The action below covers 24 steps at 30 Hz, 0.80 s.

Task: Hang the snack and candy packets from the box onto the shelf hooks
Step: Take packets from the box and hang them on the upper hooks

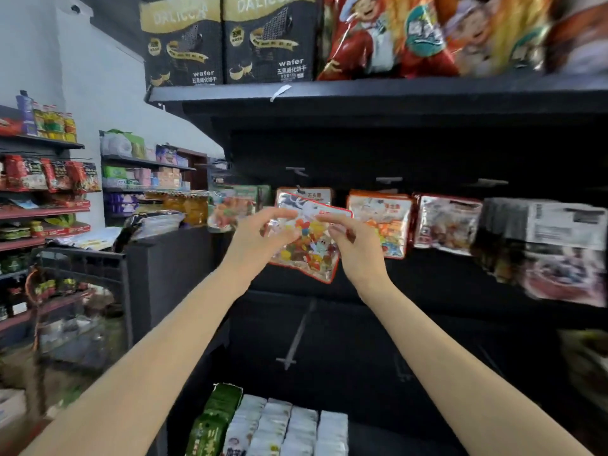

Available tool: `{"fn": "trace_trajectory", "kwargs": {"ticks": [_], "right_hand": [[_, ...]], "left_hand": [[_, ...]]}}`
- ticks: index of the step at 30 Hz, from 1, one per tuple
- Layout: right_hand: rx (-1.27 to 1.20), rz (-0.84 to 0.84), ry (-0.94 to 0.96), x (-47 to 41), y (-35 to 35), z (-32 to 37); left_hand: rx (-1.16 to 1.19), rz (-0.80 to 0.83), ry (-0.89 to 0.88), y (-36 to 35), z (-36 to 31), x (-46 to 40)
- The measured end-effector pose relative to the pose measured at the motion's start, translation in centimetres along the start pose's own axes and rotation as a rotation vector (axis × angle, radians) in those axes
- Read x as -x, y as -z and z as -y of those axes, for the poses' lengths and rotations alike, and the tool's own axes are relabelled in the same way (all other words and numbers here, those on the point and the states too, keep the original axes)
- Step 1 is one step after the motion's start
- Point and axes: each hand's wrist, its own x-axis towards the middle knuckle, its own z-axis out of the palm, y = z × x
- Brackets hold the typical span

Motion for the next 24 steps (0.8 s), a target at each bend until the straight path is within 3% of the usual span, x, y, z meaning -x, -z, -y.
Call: {"fn": "trace_trajectory", "kwargs": {"ticks": [4, 12, 24], "right_hand": [[-0.006, -0.072, -0.022, 0.9, 7.3, -2.9], [0.071, -0.055, 0.03, -1.1, 19.6, -7.6], [0.064, 0.031, 0.11, -3.1, 24.2, -11.8]], "left_hand": [[0.0, 0.141, -0.077, -7.3, -3.0, 0.3], [0.052, 0.135, -0.143, -20.7, -6.9, -0.9], [-0.063, 0.049, -0.119, -27.2, -7.0, -1.4]]}}
